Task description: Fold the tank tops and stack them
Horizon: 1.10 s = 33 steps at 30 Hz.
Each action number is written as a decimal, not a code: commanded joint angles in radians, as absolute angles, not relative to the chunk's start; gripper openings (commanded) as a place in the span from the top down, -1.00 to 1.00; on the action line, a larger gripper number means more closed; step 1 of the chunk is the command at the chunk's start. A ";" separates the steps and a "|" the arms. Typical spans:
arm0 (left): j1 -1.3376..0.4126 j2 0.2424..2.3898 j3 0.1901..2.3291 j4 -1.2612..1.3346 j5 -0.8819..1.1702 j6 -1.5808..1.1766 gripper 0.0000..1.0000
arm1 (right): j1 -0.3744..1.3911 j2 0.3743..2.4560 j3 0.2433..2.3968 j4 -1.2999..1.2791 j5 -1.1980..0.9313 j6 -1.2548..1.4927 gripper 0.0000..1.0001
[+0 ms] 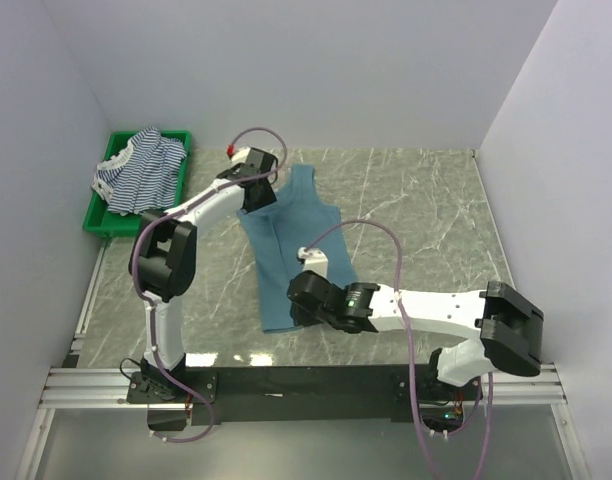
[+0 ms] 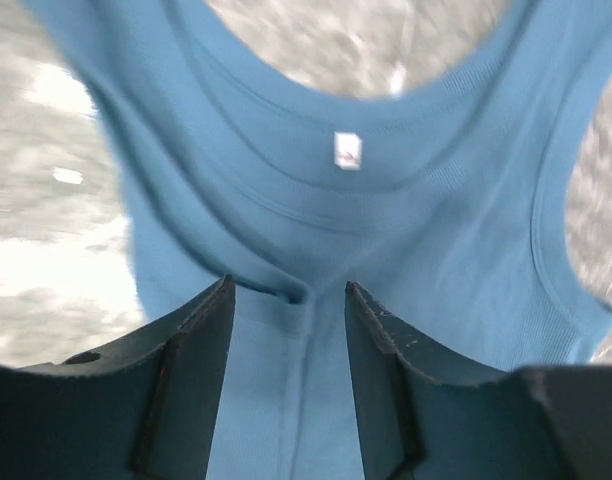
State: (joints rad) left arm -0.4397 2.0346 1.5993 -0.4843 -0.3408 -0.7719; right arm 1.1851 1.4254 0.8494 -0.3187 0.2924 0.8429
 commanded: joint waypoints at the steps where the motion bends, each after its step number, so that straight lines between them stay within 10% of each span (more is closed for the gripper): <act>1: -0.379 1.918 1.605 -0.529 -0.403 -0.842 -0.02 | 1.226 1.457 0.981 -0.341 0.353 0.770 0.28; 18: -0.272 1.999 1.505 -0.474 -0.350 -0.877 0.09 | 1.296 1.873 1.258 -0.373 0.311 0.660 0.20; 29: -0.270 2.135 1.638 -0.486 -0.365 -0.853 0.15 | 1.299 1.872 1.189 -0.341 0.272 0.650 0.90; 33: -0.270 2.163 1.693 -0.506 -0.394 -0.842 0.50 | 1.307 1.839 1.151 -0.307 0.230 0.632 0.95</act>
